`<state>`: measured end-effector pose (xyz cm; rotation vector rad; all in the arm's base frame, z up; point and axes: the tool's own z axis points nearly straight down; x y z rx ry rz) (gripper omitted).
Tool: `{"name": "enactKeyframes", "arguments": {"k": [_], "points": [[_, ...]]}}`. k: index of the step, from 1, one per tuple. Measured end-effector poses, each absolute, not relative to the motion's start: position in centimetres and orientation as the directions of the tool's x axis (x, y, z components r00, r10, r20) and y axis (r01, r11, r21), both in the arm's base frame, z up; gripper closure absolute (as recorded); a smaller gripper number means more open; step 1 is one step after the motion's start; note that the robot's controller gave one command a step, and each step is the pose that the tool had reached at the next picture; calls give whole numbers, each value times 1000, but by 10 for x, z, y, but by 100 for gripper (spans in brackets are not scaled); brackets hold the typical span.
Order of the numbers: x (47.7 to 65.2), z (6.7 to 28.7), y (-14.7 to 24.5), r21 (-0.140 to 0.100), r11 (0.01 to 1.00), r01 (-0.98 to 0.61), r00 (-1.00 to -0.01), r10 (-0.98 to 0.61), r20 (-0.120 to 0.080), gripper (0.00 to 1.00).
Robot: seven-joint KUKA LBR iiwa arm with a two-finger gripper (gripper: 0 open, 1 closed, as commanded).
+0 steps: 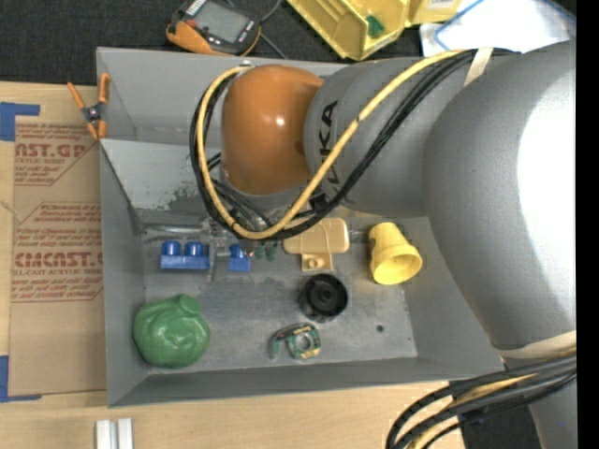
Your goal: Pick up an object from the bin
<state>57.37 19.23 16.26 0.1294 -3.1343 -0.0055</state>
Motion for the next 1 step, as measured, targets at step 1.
{"name": "enactKeyframes", "arguments": {"k": [1], "points": [[574,181,193,5,997,-83,-997,-83,1,100]]}}
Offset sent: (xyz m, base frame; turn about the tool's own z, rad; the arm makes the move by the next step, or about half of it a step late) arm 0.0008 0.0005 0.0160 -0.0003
